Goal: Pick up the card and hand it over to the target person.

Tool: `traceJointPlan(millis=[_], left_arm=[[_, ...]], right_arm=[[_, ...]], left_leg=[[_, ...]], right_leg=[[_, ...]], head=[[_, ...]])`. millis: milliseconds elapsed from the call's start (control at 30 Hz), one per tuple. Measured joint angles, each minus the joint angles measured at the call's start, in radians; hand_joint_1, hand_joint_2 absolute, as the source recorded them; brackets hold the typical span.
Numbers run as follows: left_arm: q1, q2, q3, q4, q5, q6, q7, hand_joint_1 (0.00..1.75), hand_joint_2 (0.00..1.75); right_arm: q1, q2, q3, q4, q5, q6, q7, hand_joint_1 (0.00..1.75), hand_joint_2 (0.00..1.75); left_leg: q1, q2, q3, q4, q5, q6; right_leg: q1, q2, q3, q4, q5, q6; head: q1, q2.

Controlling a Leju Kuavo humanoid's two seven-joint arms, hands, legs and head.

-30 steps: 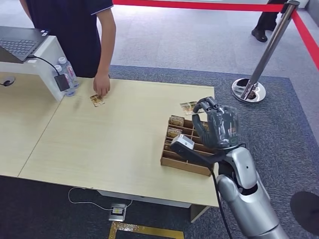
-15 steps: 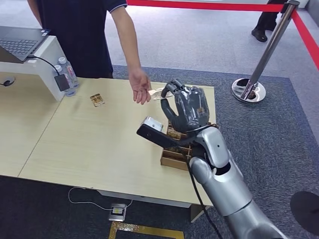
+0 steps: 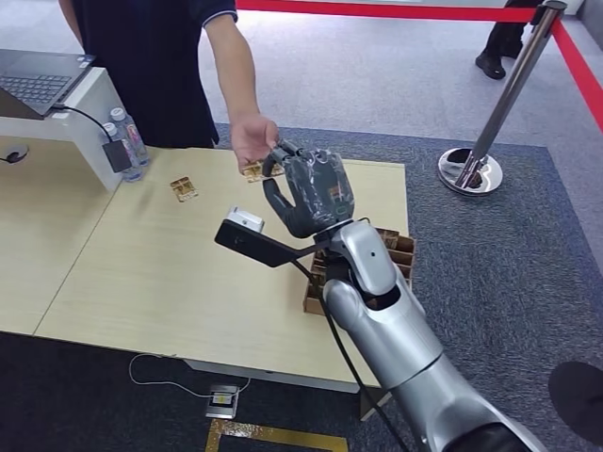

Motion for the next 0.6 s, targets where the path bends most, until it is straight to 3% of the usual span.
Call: traceJointPlan(millis=[267, 467, 600], left_arm=[[-0.001, 0.013, 0.011, -0.002, 0.019, 0.01, -0.038, 0.0, 1.75], [-0.003, 0.019, 0.01, 0.0, 0.019, 0.001, -0.018, 0.0, 1.75], [-0.004, 0.014, 0.001, -0.001, 0.01, -0.002, -0.012, 0.0, 1.75]], right_arm=[[-0.003, 0.018, 0.002, 0.035, 0.01, -0.005, 0.003, 1.75, 1.75], [-0.001, 0.024, -0.004, 0.033, 0.024, -0.023, 0.025, 1.75, 1.75], [0.017, 0.011, -0.031, -0.011, 0.017, 0.002, 0.062, 0.0, 1.75]], left_leg=[[0.0, -0.001, 0.0, 0.0, 0.0, 0.0], [0.0, -0.001, 0.0, 0.0, 0.0, 0.0], [0.0, -0.002, 0.0, 0.0, 0.0, 0.0]], right_leg=[[0.0, -0.001, 0.0, 0.0, 0.0, 0.0], [0.0, -0.001, 0.0, 0.0, 0.0, 0.0], [0.0, -0.002, 0.001, 0.0, 0.0, 0.0]], head=[[0.0, 0.0], [0.0, 0.0], [0.0, 0.0]])
